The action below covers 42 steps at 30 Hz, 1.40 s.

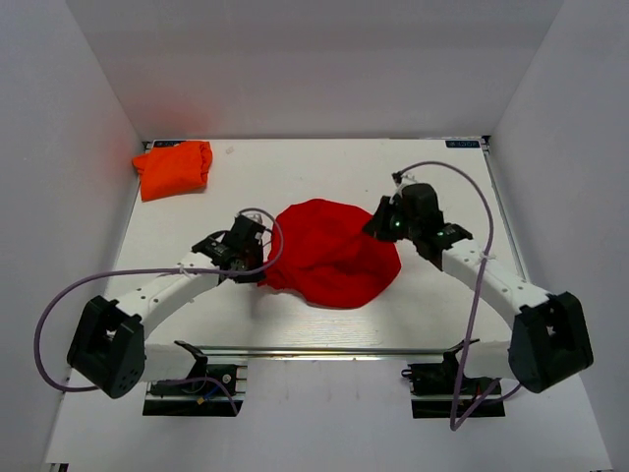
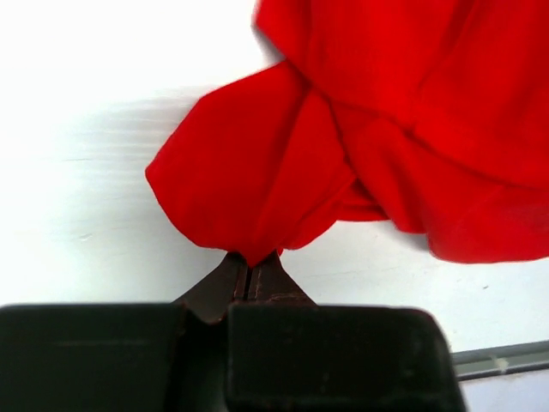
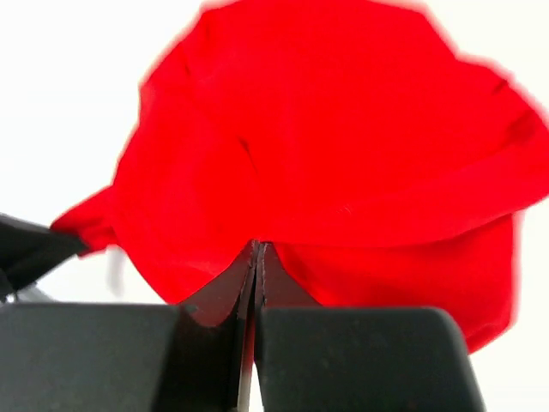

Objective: Fold and stack the t-shirts

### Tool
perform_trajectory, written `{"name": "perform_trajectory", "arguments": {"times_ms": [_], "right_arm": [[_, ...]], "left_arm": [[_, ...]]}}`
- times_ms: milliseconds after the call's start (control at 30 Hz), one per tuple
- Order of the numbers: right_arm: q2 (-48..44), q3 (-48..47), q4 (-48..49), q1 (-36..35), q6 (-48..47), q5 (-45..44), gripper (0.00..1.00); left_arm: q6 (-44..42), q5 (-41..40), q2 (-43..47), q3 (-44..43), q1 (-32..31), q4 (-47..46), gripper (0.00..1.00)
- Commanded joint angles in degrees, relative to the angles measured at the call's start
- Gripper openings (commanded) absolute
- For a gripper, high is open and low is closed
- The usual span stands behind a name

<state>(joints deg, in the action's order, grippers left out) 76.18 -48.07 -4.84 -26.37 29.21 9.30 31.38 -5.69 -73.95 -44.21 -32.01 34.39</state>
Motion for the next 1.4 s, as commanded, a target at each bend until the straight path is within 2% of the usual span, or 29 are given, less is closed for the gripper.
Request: {"name": "perform_trajectory", "arguments": {"times_ms": [0, 67, 233, 467, 633, 767, 1100, 1267, 1367], "right_arm": [[-6.1, -7.1, -1.4, 0.0, -2.0, -7.8, 0.00], [-10.3, -9.7, -1.9, 0.1, -3.0, -14.0, 0.00], [-16.8, -18.5, -5.3, 0.4, -9.2, -22.0, 0.00], [-20.2, -31.6, -9.1, 0.3, -16.5, -39.6, 0.00], [-21.7, -40.1, -9.0, 0.3, -21.6, -45.6, 0.00], [-21.3, -46.2, -7.3, -0.1, -27.5, -47.8, 0.00], [-21.8, -61.2, -6.5, 0.1, -34.0, -43.6, 0.00], [-24.4, -63.6, -8.8, 0.2, -33.5, -36.3, 0.00], [-26.4, -61.7, -11.2, 0.1, -31.7, -35.4, 0.00]], "left_arm": [[1.0, -8.4, 5.7, -9.3, 1.2, 5.7, 0.00], [1.6, -13.5, 7.9, -13.1, 1.2, 9.2, 0.00], [1.6, -22.1, 10.8, -26.3, 1.2, 14.3, 0.00], [1.6, -32.5, 13.9, -39.0, 1.2, 22.9, 0.00], [-0.3, -37.1, 17.6, -47.3, 1.2, 25.3, 0.00], [-5.8, -36.2, 20.2, -55.6, 1.2, 22.1, 0.00], [-16.0, -22.1, 23.2, -66.8, 1.2, 13.0, 0.00], [-19.1, -14.4, 23.2, -70.1, 1.2, 10.3, 0.00], [-19.6, -11.0, 21.4, -71.5, 1.2, 10.8, 0.00]]}}
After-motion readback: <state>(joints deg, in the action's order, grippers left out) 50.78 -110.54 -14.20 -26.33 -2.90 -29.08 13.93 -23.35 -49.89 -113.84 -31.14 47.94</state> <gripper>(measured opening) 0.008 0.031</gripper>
